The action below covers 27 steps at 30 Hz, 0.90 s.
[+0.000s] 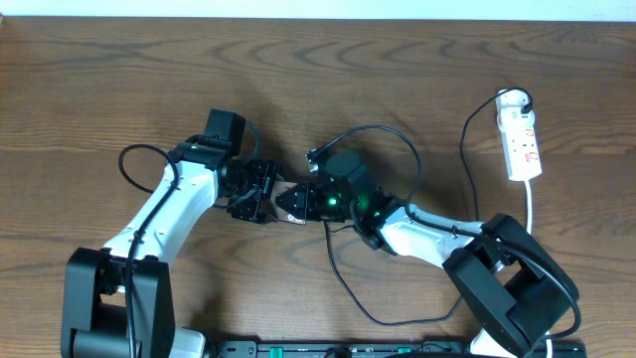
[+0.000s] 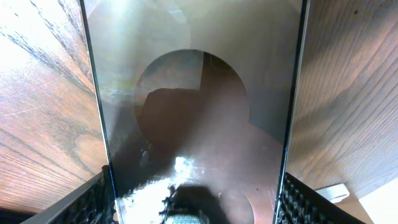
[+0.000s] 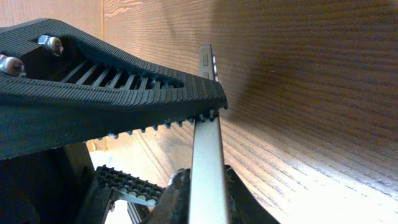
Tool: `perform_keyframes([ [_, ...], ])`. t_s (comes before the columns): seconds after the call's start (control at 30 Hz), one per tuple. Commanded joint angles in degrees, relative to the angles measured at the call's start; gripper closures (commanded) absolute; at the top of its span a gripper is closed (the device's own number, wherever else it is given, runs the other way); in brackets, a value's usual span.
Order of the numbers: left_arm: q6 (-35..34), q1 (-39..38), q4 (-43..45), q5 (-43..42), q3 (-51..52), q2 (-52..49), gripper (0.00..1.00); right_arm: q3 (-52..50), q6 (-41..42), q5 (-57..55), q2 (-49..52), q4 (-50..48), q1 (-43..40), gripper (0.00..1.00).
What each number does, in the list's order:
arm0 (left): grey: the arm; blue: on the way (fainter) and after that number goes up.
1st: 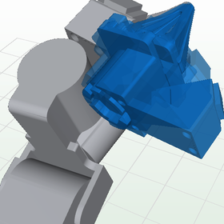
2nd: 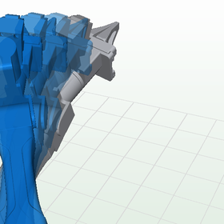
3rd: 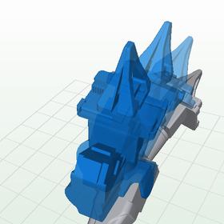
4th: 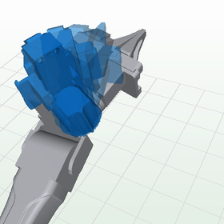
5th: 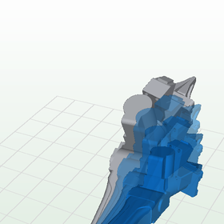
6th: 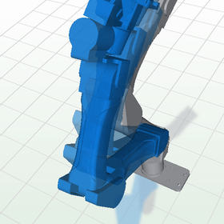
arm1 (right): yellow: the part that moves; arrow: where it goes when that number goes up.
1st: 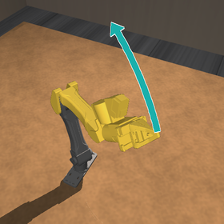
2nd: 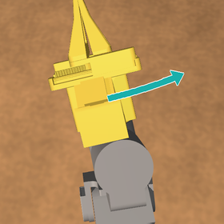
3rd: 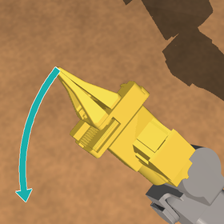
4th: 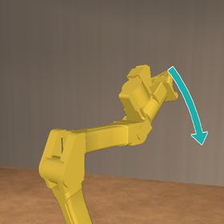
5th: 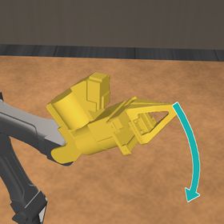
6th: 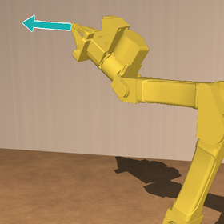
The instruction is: Plug charger to phone and switch on socket
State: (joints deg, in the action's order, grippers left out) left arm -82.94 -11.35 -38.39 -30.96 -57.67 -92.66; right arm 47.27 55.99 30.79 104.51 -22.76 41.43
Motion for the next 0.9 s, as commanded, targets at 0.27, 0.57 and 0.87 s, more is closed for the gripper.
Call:
perform_keyframes([
  [0.27,-0.1,-0.9,0.0,-2.8,-0.3,1.5,0.54,0.6,-0.3,0.8,0.2,-0.6,0.6,0.99],
  [0.57,2.0,-0.2,0.1,-4.3,-0.3,1.5,0.11,0.6,-0.3,0.9,0.2,-0.6,0.4,0.99],
  [0.87,20.5,8.3,0.1,-16.9,-0.3,4.7,0.1,0.6,-0.3,0.9,0.2,-0.6,-2.8,0.99],
])
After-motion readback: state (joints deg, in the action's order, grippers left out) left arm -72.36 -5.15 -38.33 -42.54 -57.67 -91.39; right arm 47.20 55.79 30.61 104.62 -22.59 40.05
